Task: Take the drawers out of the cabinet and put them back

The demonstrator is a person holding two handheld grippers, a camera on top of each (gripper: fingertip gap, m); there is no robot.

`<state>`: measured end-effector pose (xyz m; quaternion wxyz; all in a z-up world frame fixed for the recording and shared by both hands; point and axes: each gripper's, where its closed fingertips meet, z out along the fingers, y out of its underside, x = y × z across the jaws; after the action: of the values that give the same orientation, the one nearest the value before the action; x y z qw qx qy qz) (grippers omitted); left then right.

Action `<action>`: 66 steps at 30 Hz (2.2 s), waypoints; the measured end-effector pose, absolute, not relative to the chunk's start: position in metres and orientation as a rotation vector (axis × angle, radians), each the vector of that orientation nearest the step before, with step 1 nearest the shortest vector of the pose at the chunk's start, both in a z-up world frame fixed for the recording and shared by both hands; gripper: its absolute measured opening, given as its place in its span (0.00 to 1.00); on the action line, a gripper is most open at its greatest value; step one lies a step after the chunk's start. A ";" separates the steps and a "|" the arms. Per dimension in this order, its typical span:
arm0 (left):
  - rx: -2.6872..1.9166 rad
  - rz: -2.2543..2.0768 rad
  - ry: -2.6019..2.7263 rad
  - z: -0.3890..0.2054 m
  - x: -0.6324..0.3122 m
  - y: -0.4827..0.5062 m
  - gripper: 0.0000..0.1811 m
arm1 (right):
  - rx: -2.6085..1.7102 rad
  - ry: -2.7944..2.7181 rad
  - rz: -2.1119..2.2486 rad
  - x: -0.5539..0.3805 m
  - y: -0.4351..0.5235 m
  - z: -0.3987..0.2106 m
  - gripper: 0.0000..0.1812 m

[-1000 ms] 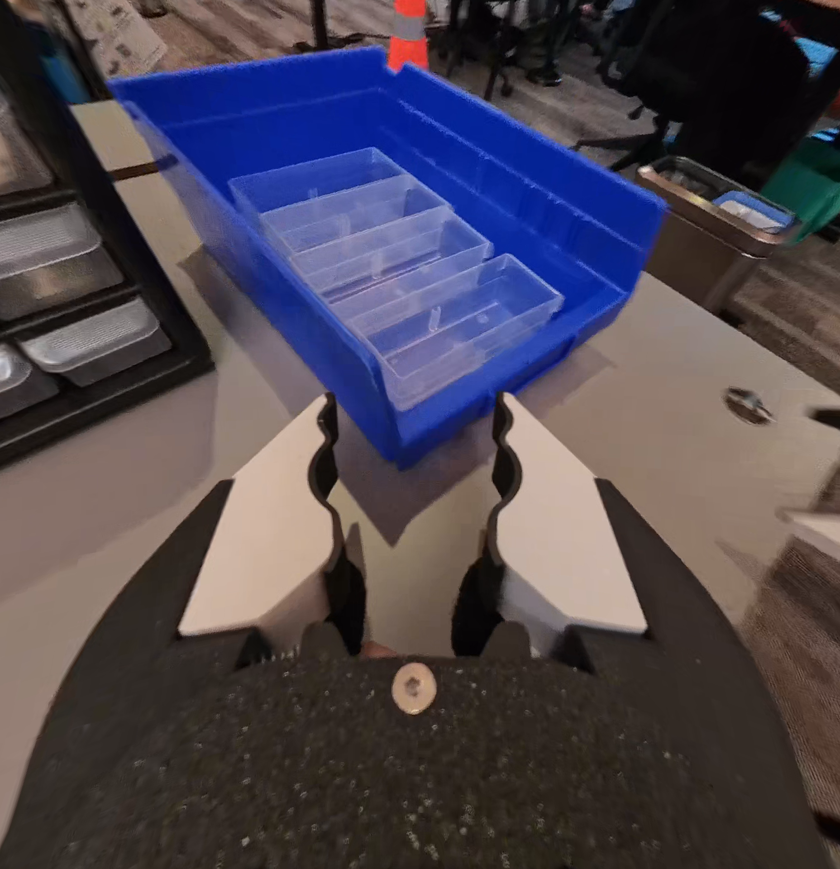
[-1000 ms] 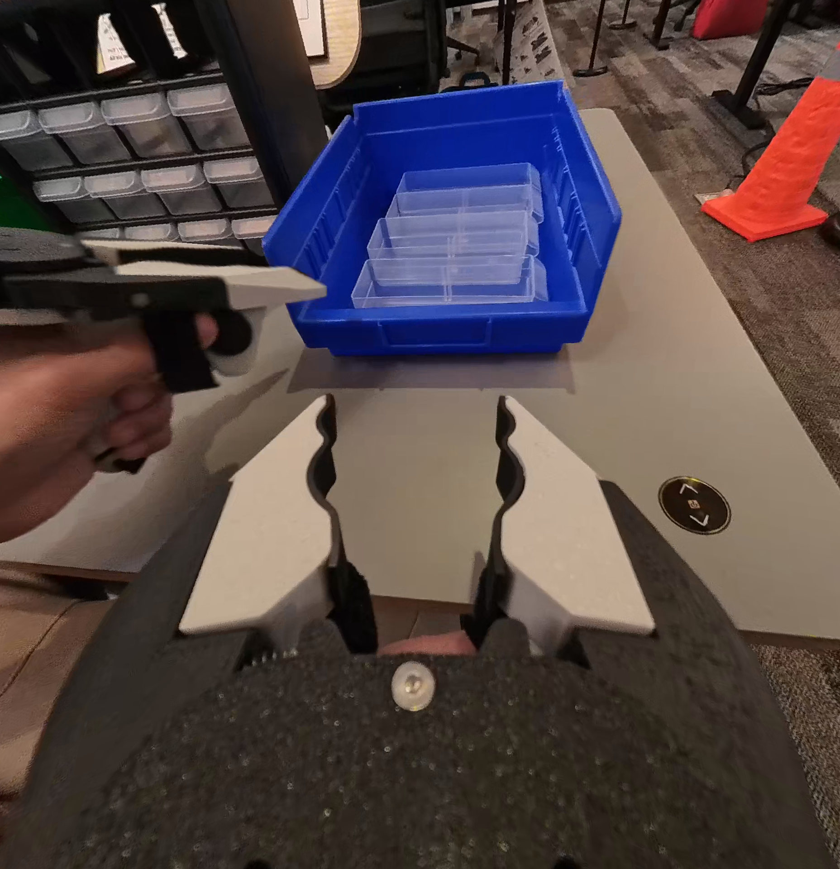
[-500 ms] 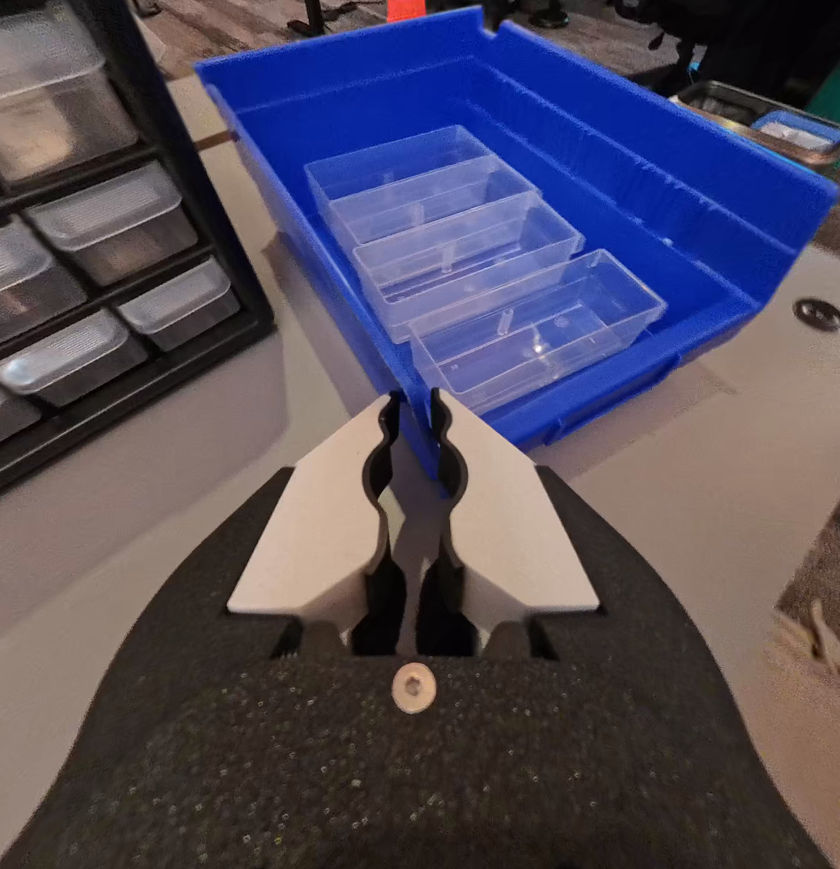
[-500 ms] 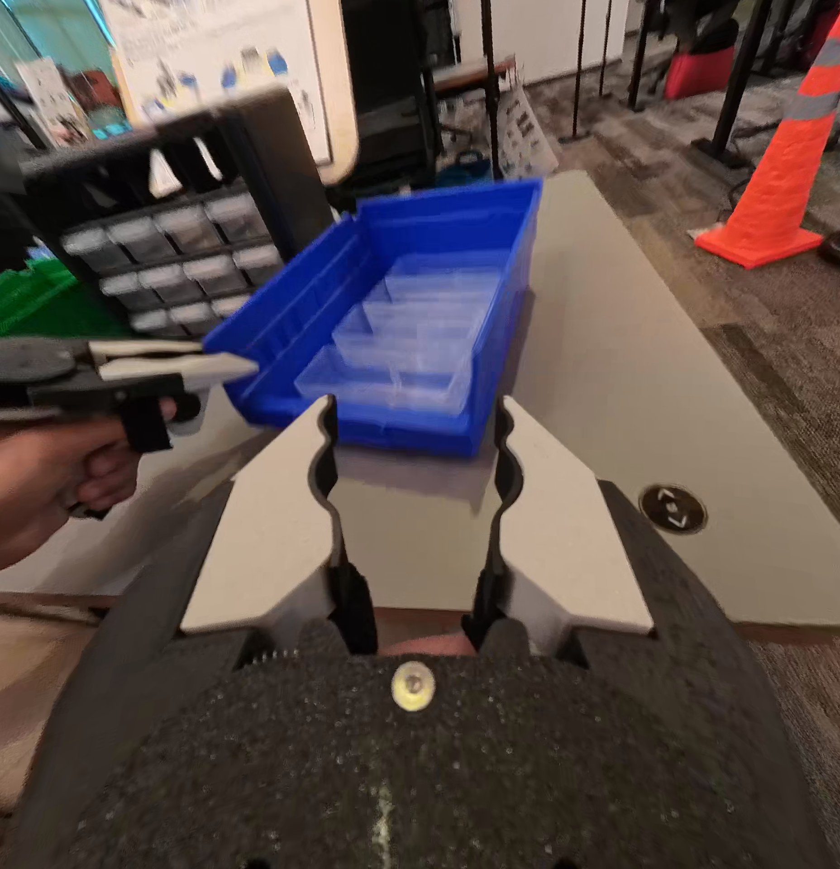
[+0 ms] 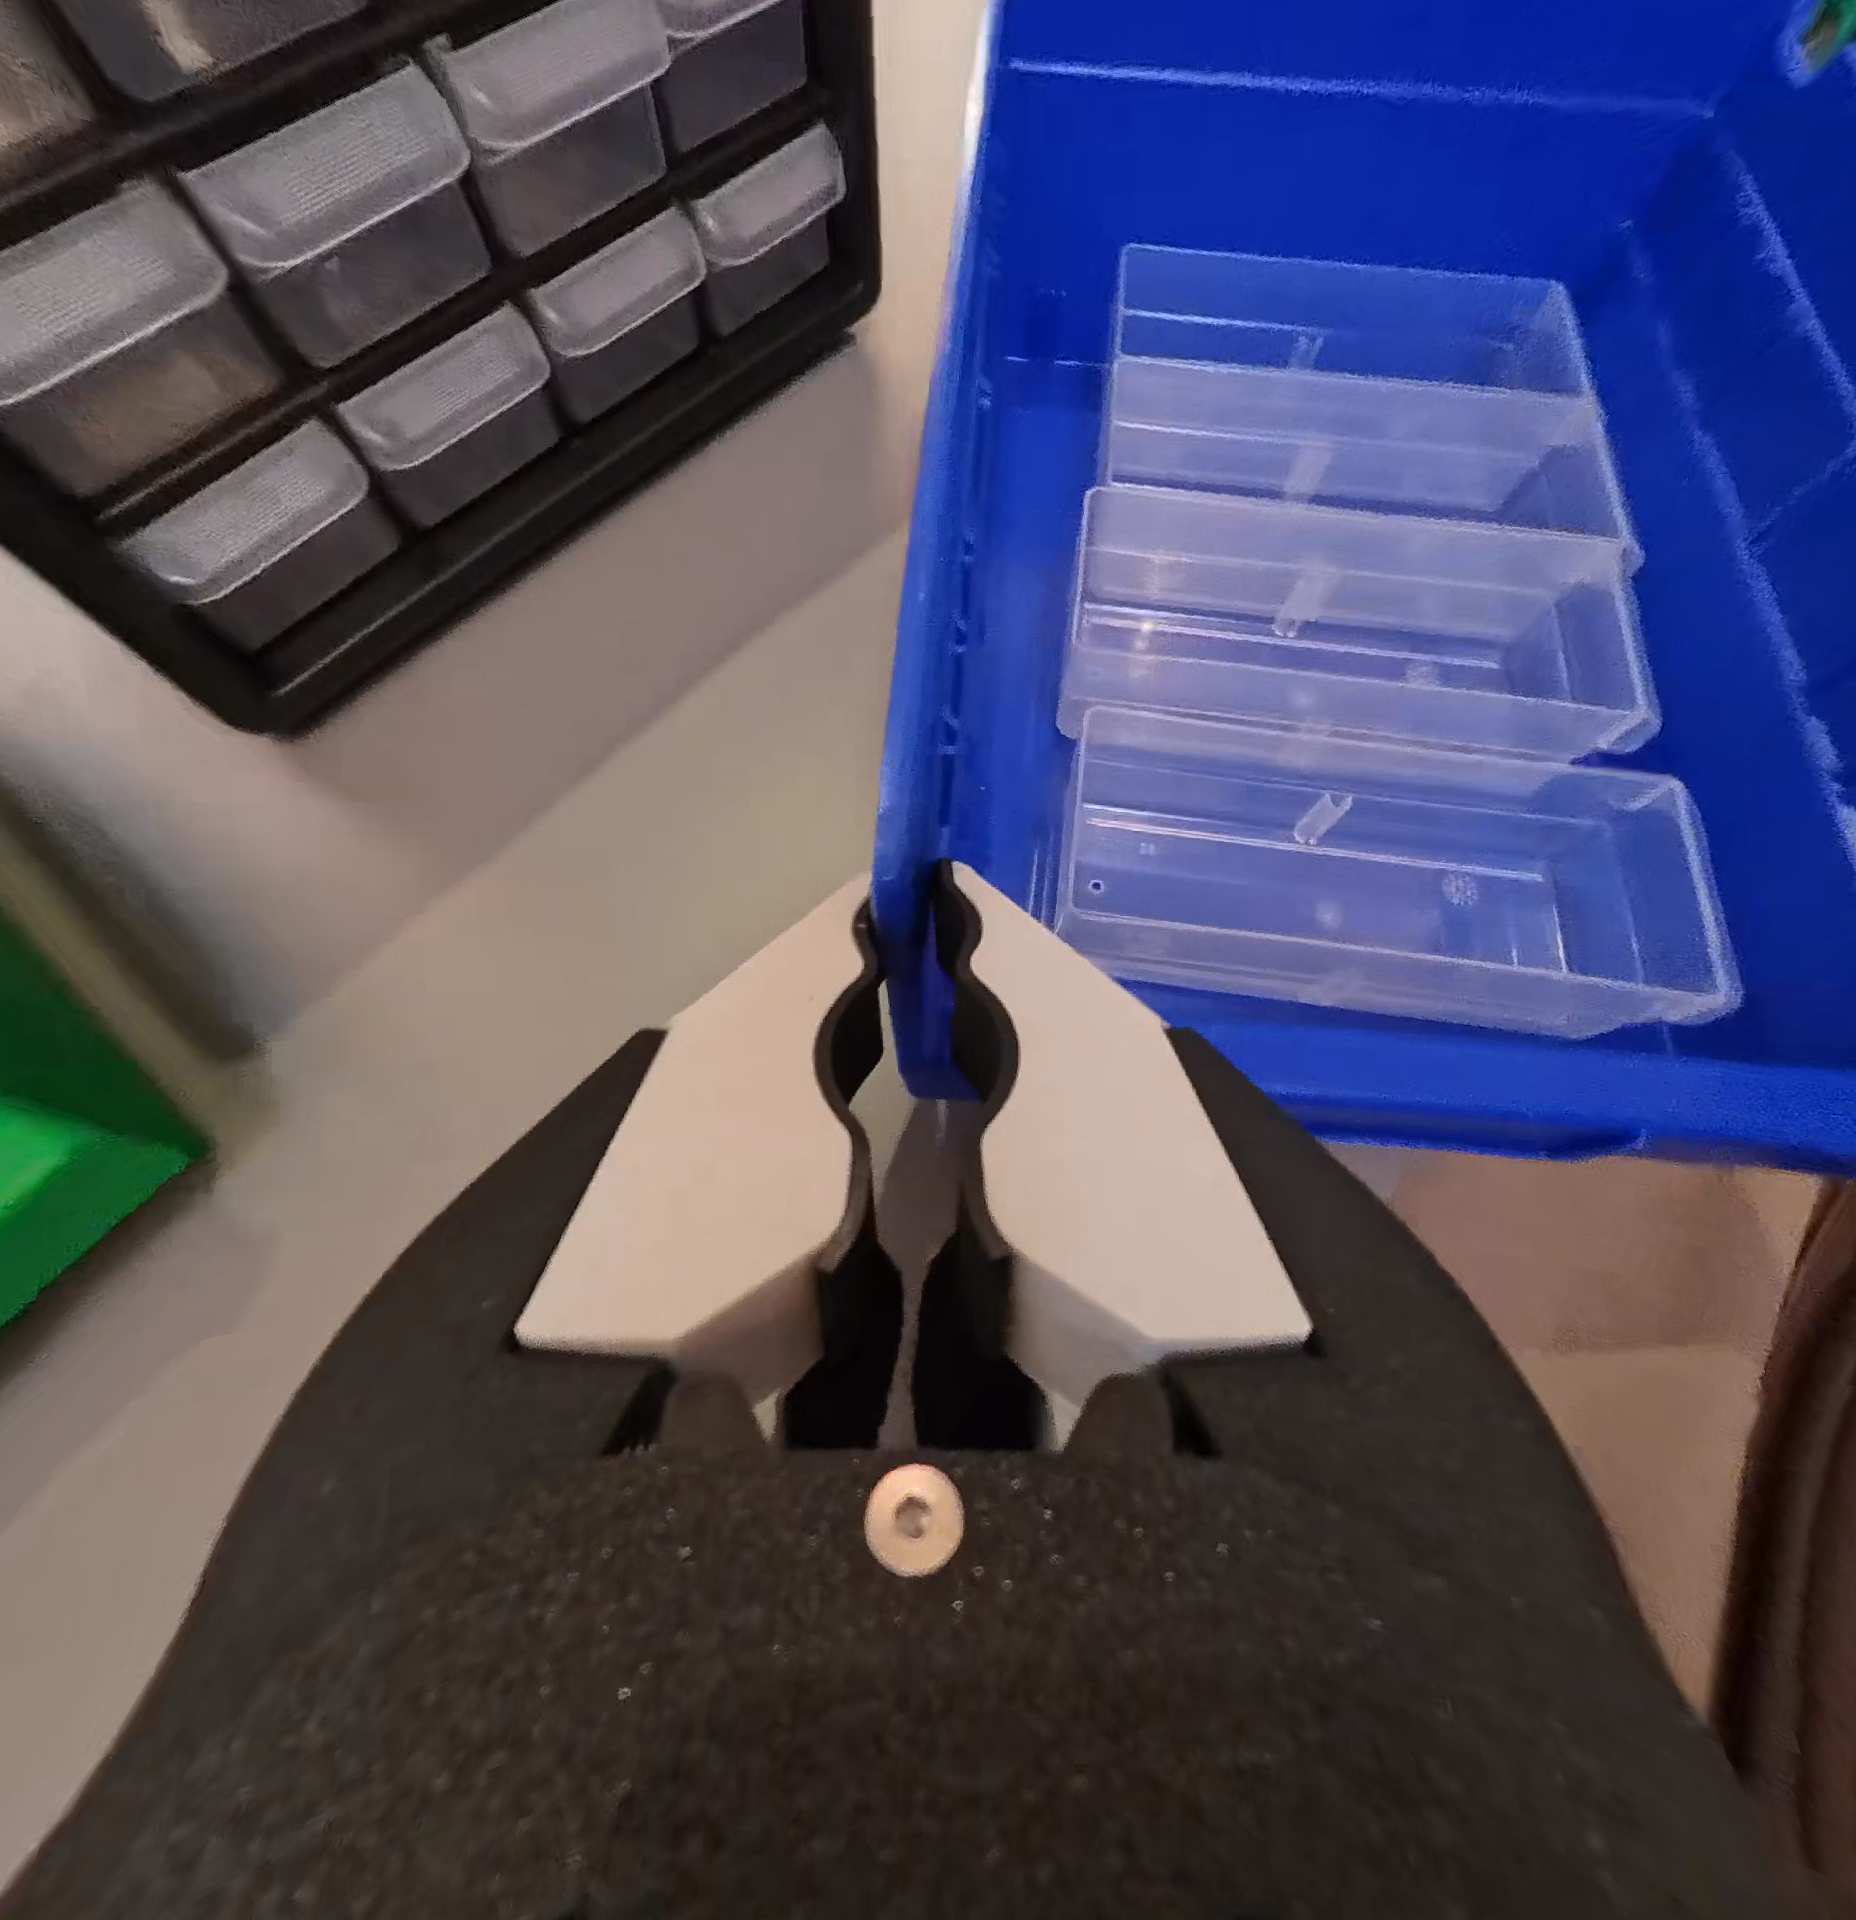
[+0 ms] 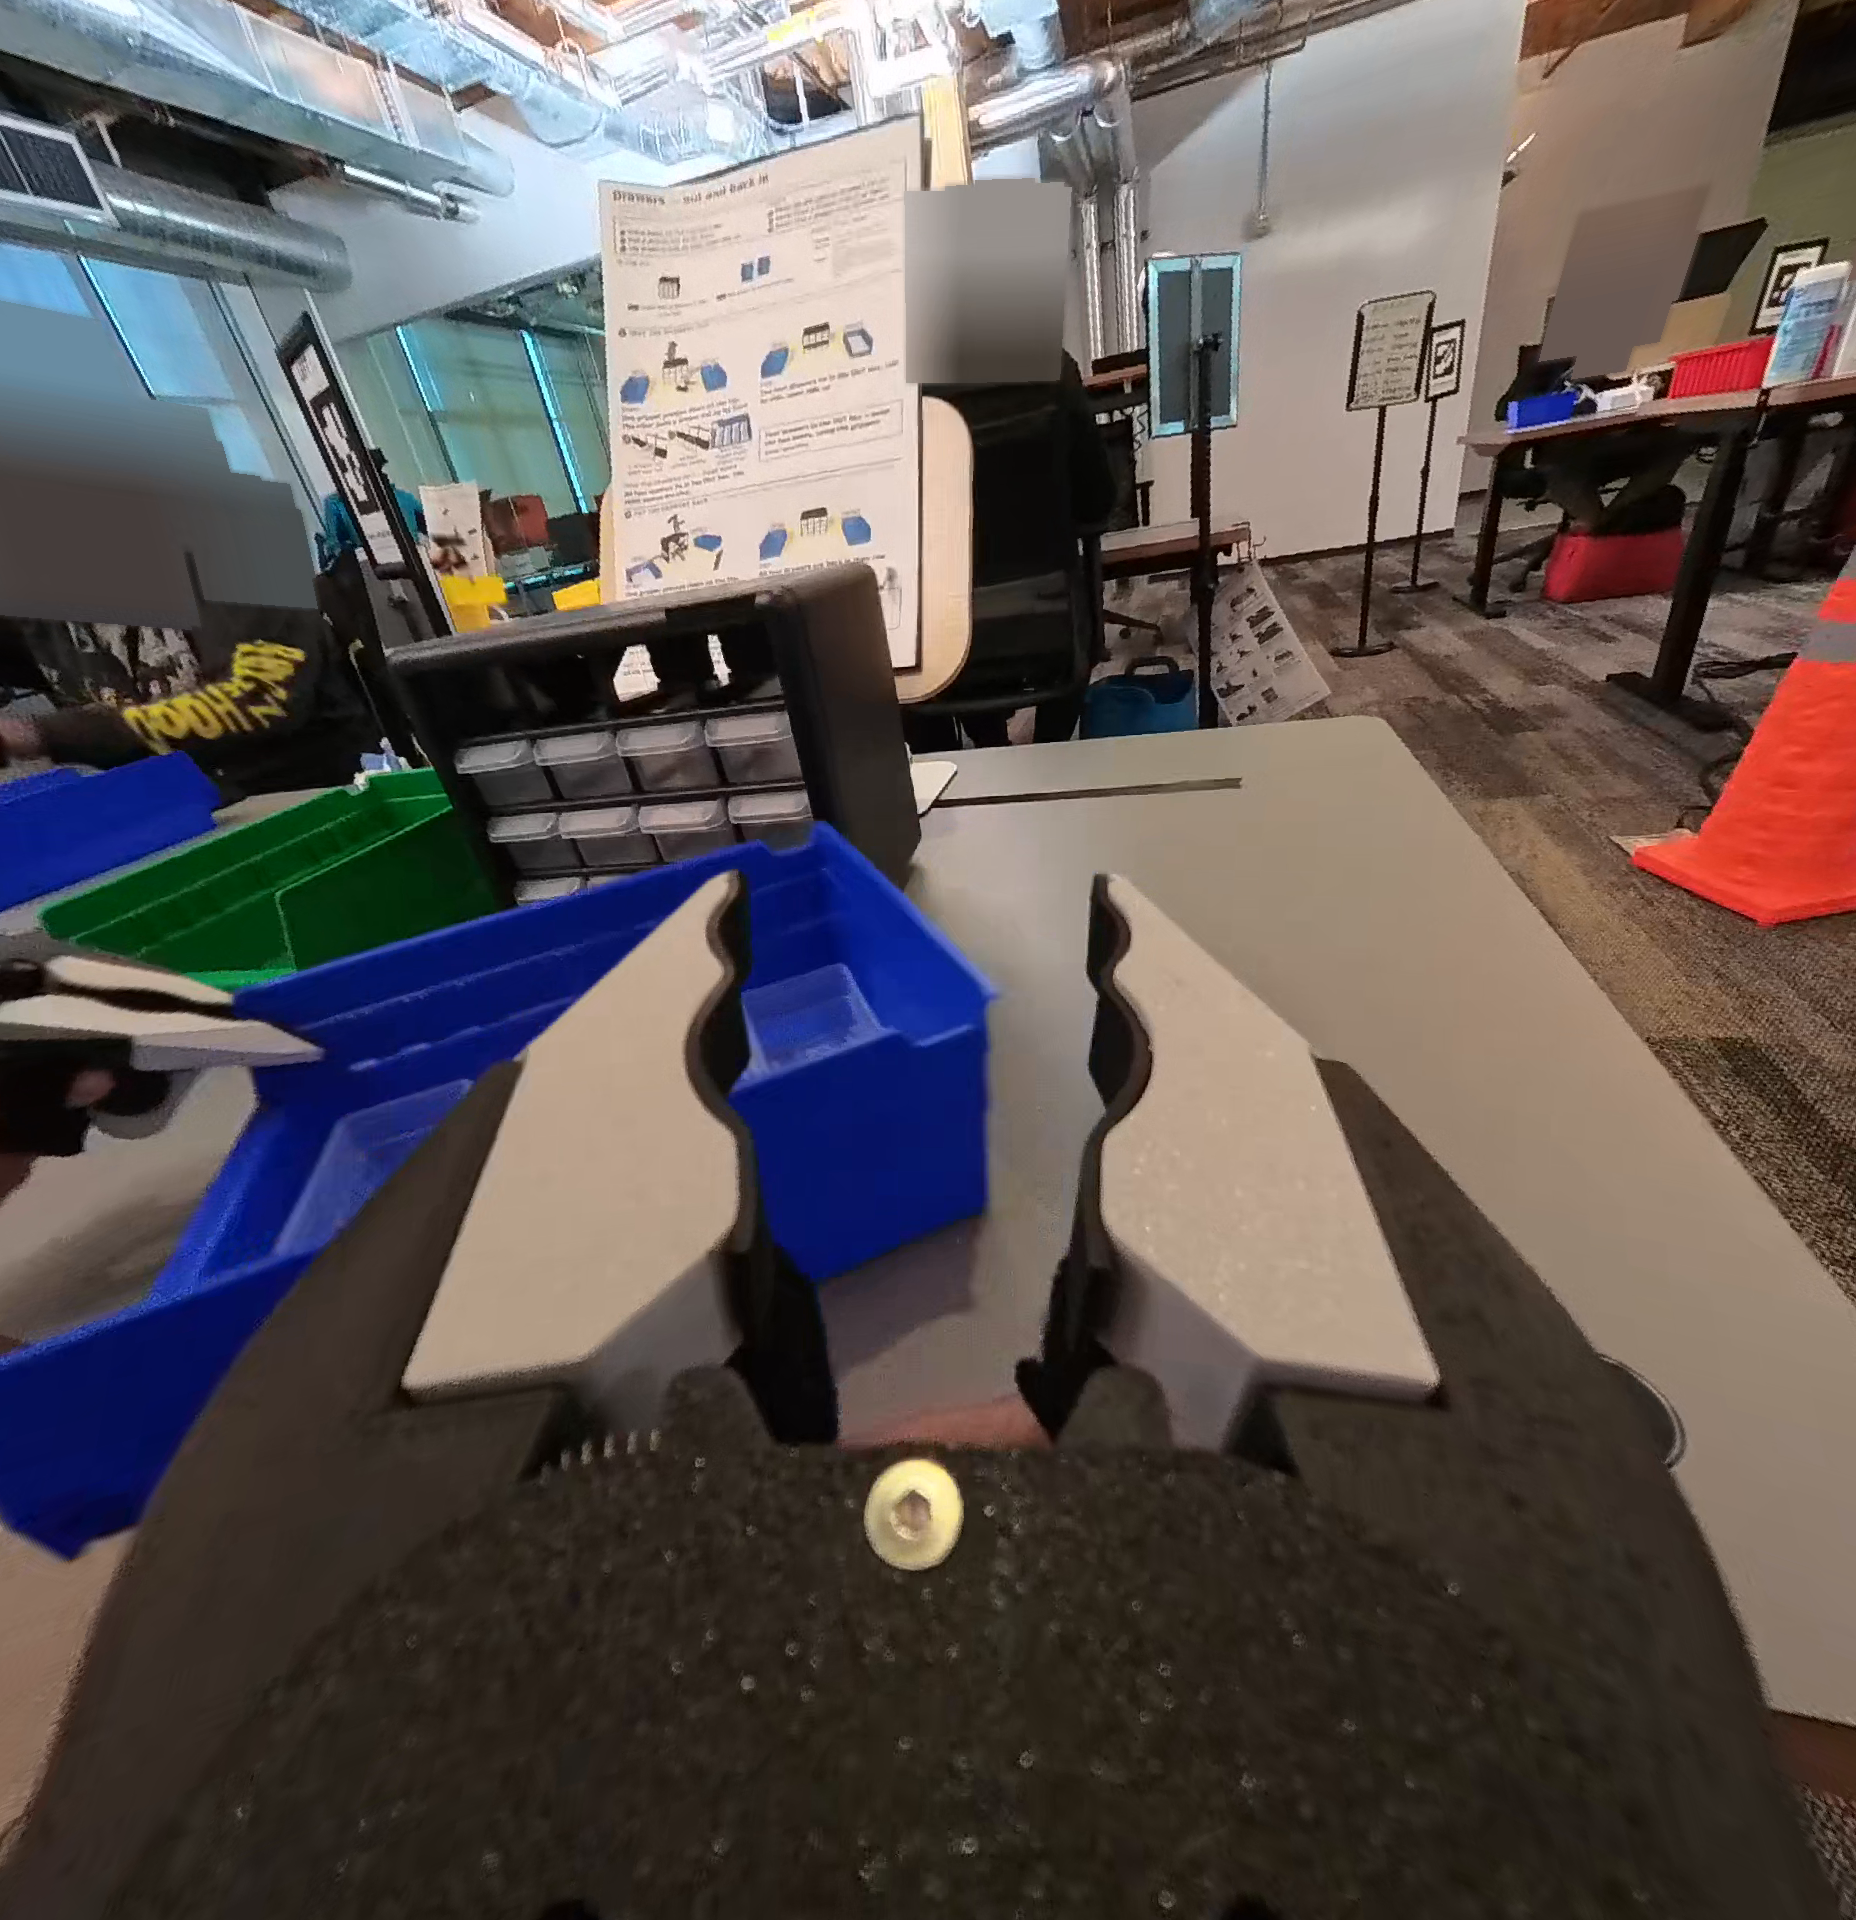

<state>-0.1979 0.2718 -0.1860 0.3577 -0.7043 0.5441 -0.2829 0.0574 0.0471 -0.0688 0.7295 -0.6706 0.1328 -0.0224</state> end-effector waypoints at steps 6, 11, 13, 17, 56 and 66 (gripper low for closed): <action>-1.817 -0.776 1.467 -0.186 -0.260 0.300 0.00 | -1.529 0.253 -0.053 0.049 0.059 -0.079 0.35; -1.819 -0.834 1.476 -0.185 -0.285 0.312 0.12 | -1.582 0.202 -0.072 0.038 0.067 -0.089 0.35; -1.809 -0.920 1.420 -0.174 -0.292 0.311 0.17 | -1.609 0.174 -0.091 0.034 0.070 -0.094 0.35; -1.813 -1.128 0.941 -0.123 -0.333 0.359 0.25 | -1.649 0.112 -0.119 0.024 0.075 -0.101 0.35; -2.064 -0.377 0.529 -0.191 -0.555 0.364 0.01 | -2.521 -1.645 0.102 -0.366 0.539 -0.188 0.21; -1.912 -0.208 0.487 -0.089 -0.546 0.337 0.02 | -2.339 -1.896 0.066 -0.386 0.522 -0.072 0.01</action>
<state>-0.5460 0.3371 -0.0889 0.5470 -0.8068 0.2054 -0.0877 -0.3855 0.5225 -0.0718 0.0649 -0.7751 -0.6281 0.0220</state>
